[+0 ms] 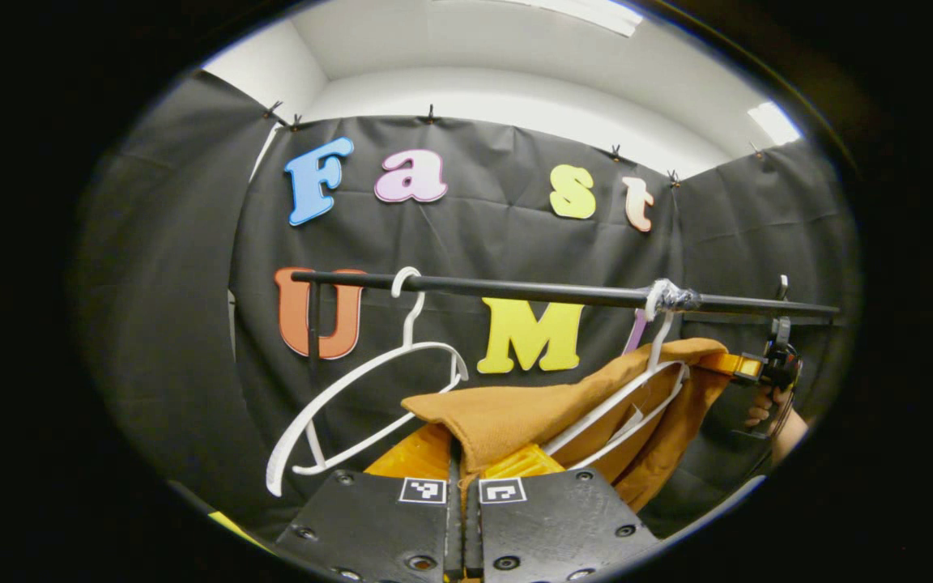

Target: Grasp the clothes on the hanger with both hands and then place them into the laundry hamper below.

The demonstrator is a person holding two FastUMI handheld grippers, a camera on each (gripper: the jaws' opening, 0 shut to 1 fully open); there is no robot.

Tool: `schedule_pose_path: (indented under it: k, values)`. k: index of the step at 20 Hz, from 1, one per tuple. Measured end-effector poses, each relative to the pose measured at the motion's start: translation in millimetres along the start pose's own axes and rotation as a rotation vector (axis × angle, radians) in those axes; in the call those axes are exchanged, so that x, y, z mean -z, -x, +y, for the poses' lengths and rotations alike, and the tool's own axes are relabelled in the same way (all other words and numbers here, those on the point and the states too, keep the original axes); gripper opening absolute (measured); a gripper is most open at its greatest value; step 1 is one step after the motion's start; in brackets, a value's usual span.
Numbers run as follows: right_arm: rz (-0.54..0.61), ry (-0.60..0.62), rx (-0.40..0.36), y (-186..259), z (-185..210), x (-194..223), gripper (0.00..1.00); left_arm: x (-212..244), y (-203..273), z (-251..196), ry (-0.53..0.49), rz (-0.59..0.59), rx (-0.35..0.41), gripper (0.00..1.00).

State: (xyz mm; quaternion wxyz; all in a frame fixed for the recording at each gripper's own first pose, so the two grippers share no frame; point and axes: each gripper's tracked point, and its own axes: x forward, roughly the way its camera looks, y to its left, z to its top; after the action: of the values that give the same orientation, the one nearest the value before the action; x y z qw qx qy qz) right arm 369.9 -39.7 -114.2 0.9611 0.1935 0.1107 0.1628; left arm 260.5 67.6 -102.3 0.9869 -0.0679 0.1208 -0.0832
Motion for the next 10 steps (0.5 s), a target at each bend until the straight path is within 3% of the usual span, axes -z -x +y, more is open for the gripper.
schedule_pose_path:
  k: [5,6,7,10]
  values:
    - [0.042,0.140,-0.006,-19,-8,-2,0.07,-1,-13,2,-0.017,0.017,0.047,0.05]
    - [0.048,0.141,-0.008,-24,-10,-1,0.07,1,-15,4,-0.012,0.028,0.055,0.01]
    - [0.057,0.130,-0.015,-30,-11,2,0.07,3,-17,5,-0.009,0.035,0.061,0.05]
    - [0.104,0.083,-0.071,-39,-12,14,0.07,10,-22,9,0.012,0.052,0.071,0.05]
